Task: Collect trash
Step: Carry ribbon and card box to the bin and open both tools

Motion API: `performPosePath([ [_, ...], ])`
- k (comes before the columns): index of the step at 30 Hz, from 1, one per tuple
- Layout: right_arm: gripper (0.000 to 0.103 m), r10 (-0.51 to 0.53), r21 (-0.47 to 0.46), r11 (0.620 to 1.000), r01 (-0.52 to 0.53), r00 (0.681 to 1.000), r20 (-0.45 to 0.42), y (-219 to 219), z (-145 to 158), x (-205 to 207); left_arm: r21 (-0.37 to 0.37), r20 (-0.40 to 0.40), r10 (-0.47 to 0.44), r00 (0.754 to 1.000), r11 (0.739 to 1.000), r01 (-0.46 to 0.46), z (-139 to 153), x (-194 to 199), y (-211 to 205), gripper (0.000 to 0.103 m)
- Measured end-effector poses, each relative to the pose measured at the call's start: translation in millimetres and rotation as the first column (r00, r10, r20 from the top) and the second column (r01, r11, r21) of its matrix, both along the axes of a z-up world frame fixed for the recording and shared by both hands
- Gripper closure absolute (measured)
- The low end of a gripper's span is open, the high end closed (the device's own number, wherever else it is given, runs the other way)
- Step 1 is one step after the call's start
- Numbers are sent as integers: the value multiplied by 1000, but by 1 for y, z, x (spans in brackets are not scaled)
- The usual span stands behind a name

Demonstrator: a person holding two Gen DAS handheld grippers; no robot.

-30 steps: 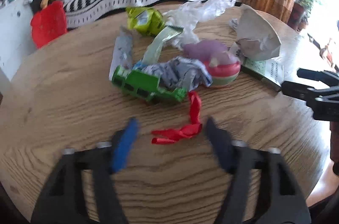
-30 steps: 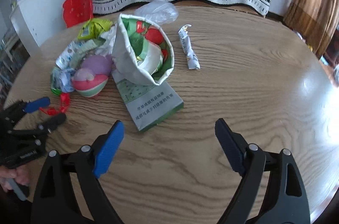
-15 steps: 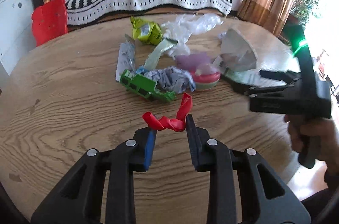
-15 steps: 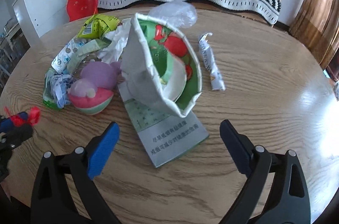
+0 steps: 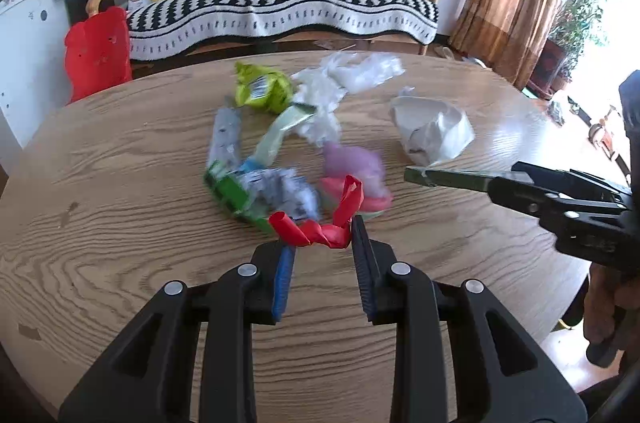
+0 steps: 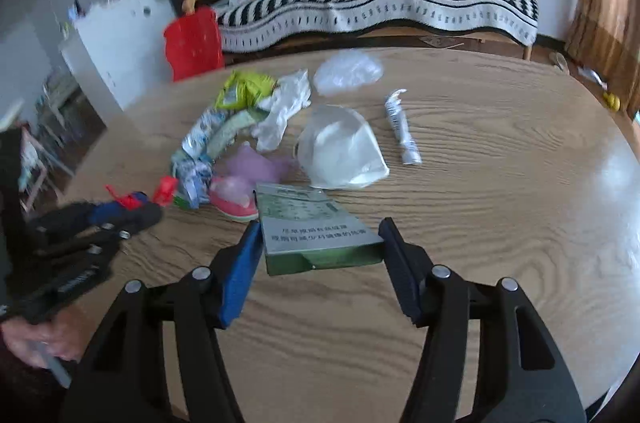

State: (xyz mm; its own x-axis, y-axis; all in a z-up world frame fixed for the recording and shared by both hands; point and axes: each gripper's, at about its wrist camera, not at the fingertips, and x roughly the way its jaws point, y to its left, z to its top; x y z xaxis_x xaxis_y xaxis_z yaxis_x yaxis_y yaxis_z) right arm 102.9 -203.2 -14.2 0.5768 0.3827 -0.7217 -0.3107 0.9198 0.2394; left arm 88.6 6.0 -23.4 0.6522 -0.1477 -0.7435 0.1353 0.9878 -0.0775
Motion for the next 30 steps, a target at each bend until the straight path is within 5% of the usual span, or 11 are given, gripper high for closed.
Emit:
performPosePath([
  [10, 44, -175, 10, 985, 175, 982, 70, -105, 31, -49, -5, 33, -128, 991, 992, 128, 12, -7, -95, 76],
  [16, 44, -333, -12, 942, 335, 939, 86, -199, 33, -86, -16, 31, -251, 968, 968, 252, 11, -15, -180, 76],
  [23, 44, -542, -60, 834, 548, 836, 88, -313, 22, -144, -73, 44, -408, 912, 909, 410, 12, -34, -286, 76],
  [30, 44, -722, -116, 685, 719, 691, 20, -409, -11, -205, -120, 45, -601, 798, 790, 602, -7, -73, -398, 76],
])
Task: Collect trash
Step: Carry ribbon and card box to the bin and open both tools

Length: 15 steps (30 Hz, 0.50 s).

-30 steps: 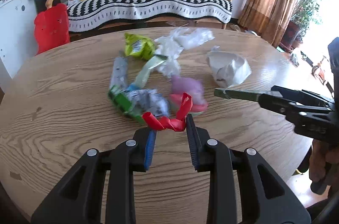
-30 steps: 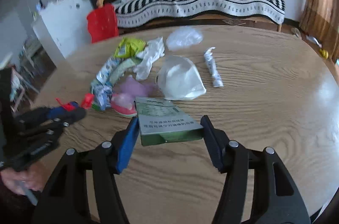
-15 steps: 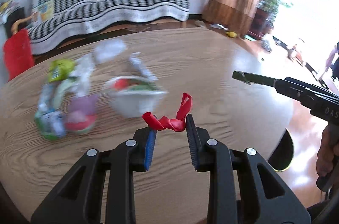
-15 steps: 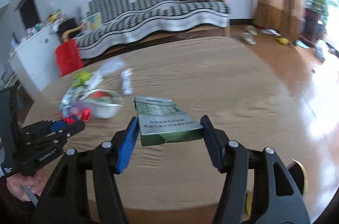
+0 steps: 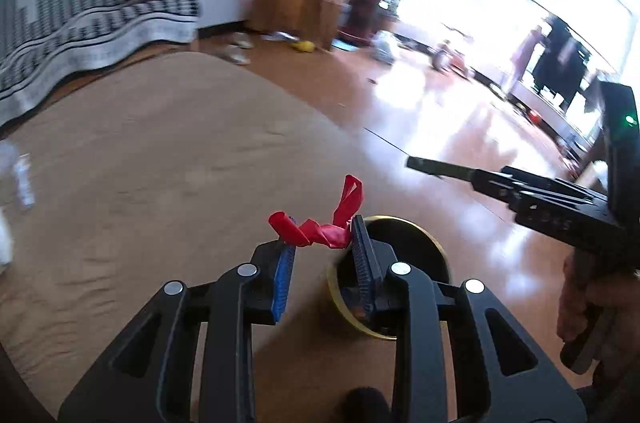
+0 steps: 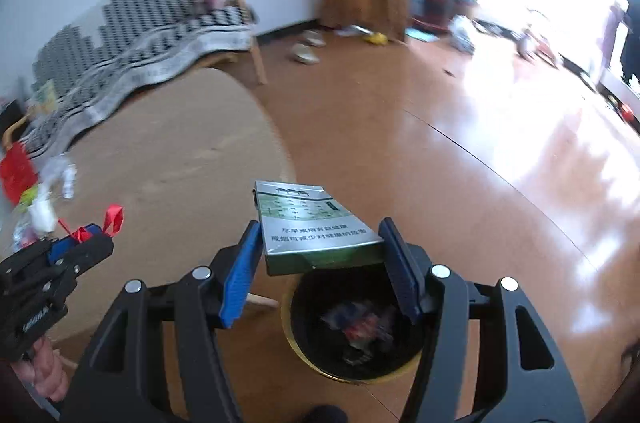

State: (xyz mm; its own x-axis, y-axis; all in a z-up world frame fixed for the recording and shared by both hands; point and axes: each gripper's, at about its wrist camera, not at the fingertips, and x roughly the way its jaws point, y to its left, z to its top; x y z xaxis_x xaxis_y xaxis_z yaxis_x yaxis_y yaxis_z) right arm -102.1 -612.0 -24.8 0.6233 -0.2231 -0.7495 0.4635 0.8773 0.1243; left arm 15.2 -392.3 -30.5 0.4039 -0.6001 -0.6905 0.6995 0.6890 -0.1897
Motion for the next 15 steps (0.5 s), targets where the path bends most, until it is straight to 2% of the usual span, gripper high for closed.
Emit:
performPosePath([
  [3, 44, -59, 29, 998, 61, 997, -53, -29, -19, -18, 6, -17, -84, 996, 996, 84, -15, -15, -38, 76],
  [7, 44, -106, 66, 991, 112, 990, -93, -53, -36, -34, 33, -27, -151, 988, 988, 152, -33, -27, -72, 76],
  [15, 44, -132, 88, 986, 141, 987, -96, -70, -42, -53, 41, -81, -173, 982, 983, 177, -53, -24, -104, 75],
])
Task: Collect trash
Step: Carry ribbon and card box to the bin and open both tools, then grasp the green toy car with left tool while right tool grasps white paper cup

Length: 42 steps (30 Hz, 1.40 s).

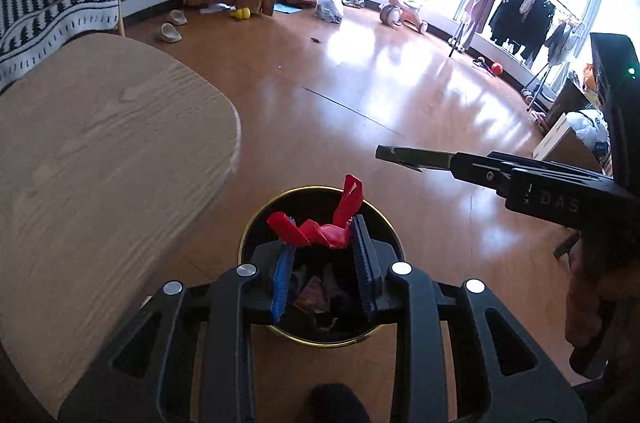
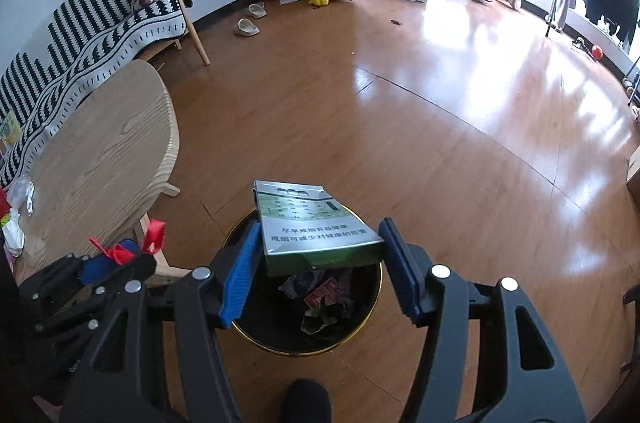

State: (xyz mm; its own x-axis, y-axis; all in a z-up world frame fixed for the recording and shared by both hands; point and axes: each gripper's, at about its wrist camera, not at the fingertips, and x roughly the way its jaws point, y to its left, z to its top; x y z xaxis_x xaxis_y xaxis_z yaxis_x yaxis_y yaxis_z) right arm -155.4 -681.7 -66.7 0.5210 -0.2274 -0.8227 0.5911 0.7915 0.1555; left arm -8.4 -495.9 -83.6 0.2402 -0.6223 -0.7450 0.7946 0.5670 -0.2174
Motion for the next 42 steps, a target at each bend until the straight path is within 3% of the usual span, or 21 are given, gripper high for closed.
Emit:
performPosePath([
  [3, 44, -3, 6, 1000, 3, 1000, 1, -2, 1, 1, -9, -15, 3, 1000, 1000, -3, -3, 3, -5, 73],
  [4, 44, -4, 5, 1000, 4, 1000, 3, -2, 1, 0, -6, -18, 8, 1000, 1000, -8, -5, 3, -5, 60],
  [5, 44, -6, 4, 1000, 6, 1000, 4, -4, 1, -1, -3, -23, 12, 1000, 1000, -12, -6, 3, -6, 38],
  [7, 44, -8, 7, 1000, 8, 1000, 6, -5, 1, -1, -18, -21, 23, 1000, 1000, -23, -6, 3, -7, 24],
  [21, 43, 4, 23, 1000, -4, 1000, 20, 2, 3, 11, -50, -9, 41, 999, 998, -42, 9, 9, 21, 24],
  [23, 30, 3, 32, 999, -4, 1000, 22, 2, 2, 13, -53, -5, 47, 999, 997, -48, 13, 10, 27, 24],
  [24, 16, 0, 35, 999, -1, 1000, 19, 1, 1, 14, -55, -4, 50, 999, 997, -50, 13, 10, 31, 23],
  [33, 15, 30, 28, 999, -32, 998, 53, 24, 14, 36, -53, 36, 112, 993, 992, -110, 29, 19, 77, 21],
  [37, 15, 95, 25, 995, -97, 993, 64, 56, 22, 65, -48, 66, 190, 980, 981, -187, 39, 32, 116, 16],
  [42, 15, 217, 27, 975, -220, 971, 97, 121, 35, 114, -42, 106, 339, 935, 941, -337, 52, 54, 193, 11],
])
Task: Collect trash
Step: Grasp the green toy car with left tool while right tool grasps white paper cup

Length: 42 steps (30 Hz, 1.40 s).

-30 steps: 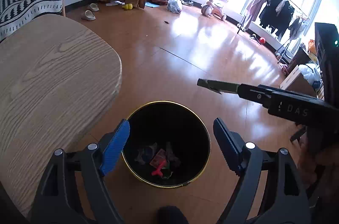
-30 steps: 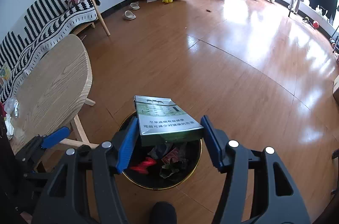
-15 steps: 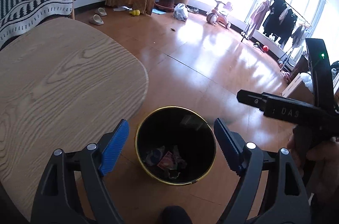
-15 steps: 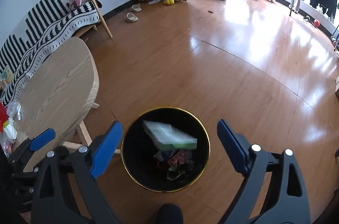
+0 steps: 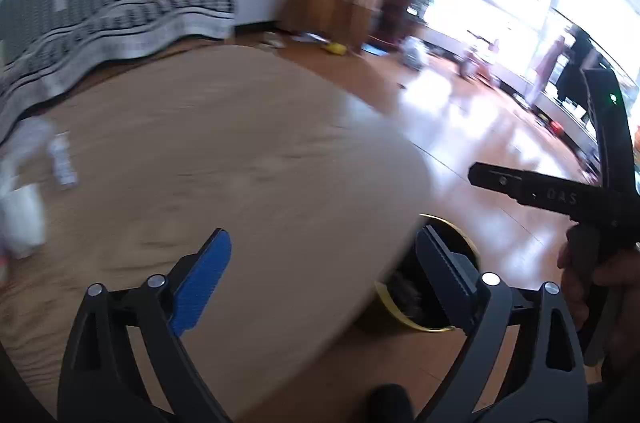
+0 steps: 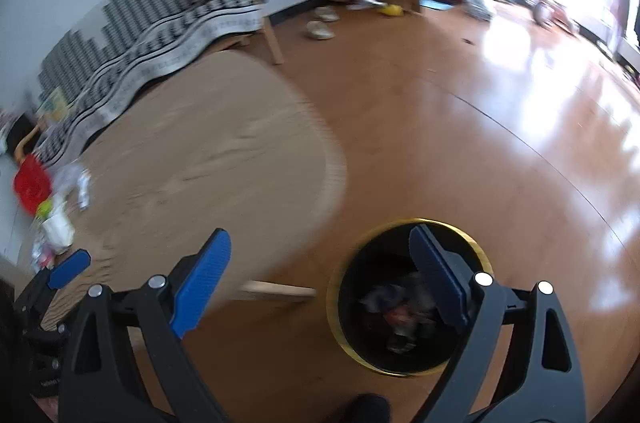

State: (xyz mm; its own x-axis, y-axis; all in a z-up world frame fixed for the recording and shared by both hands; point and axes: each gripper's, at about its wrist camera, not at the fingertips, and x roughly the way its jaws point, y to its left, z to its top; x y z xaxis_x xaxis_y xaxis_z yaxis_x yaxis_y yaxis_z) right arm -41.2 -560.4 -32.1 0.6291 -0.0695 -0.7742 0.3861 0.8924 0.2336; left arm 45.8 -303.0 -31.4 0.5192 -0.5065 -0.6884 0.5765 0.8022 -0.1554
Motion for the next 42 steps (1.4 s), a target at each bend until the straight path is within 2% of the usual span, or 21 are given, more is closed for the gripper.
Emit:
performPosePath([
  [3, 15, 98, -4, 995, -98, 995, 6, 52, 6, 33, 14, 12, 121, 993, 992, -122, 5, 17, 57, 10],
  [6, 15, 180, -11, 984, -180, 983, 17, 103, 12, 59, 31, 19, 270, 963, 962, -271, 8, 32, 124, 10],
  [8, 15, 248, -12, 969, -248, 968, 27, 147, 16, 78, 42, 21, 366, 930, 929, -367, 8, 41, 169, 10],
  [13, 15, 364, -10, 931, -364, 930, 41, 226, 21, 109, 54, 16, 582, 813, 811, -582, 4, 58, 290, 10],
  [14, 15, 383, -10, 924, -383, 923, 41, 241, 21, 115, 54, 13, 605, 796, 795, -604, 4, 61, 303, 10],
  [15, 15, 399, -11, 917, -399, 916, 38, 253, 20, 119, 50, -1, 639, 769, 768, -638, 2, 63, 326, 10],
  [18, 15, 447, -17, 895, -447, 894, 27, 287, 16, 130, 50, -35, 686, 726, 727, -685, -9, 66, 369, 10],
  [21, 15, 476, -22, 879, -475, 879, 17, 309, 10, 139, 78, -62, 679, 731, 734, -675, -21, 67, 383, 10],
  [27, 15, 500, 4, 866, -500, 866, 15, 334, 0, 156, 117, -68, 654, 754, 756, -645, -40, 84, 371, 10],
  [30, 15, 520, 7, 854, -520, 854, 18, 343, -2, 161, 127, -73, 660, 747, 749, -650, -47, 90, 371, 11],
  [31, 15, 526, 9, 850, -527, 850, 20, 347, -3, 163, 125, -77, 662, 746, 749, -651, -50, 91, 374, 15],
  [32, 15, 533, 13, 846, -533, 846, 23, 350, -4, 164, 122, -85, 663, 744, 748, -653, -51, 92, 376, 29],
  [33, 15, 538, 16, 842, -539, 842, 25, 353, -4, 166, 131, -69, 664, 745, 746, -653, -51, 90, 377, 35],
  [35, 15, 550, 23, 835, -550, 835, 28, 360, -6, 170, 136, -66, 649, 758, 758, -638, -51, 90, 380, 58],
  [36, 15, 552, 25, 833, -552, 834, 29, 362, -7, 171, 119, -79, 641, 764, 767, -631, -50, 89, 383, 64],
  [38, 15, 556, 28, 830, -557, 831, 29, 369, -9, 177, 102, -88, 633, 769, 773, -626, -49, 87, 387, 89],
  [42, 15, 554, 17, 832, -555, 832, 23, 381, -13, 187, 122, -60, 657, 751, 752, -648, -40, 78, 393, 91],
])
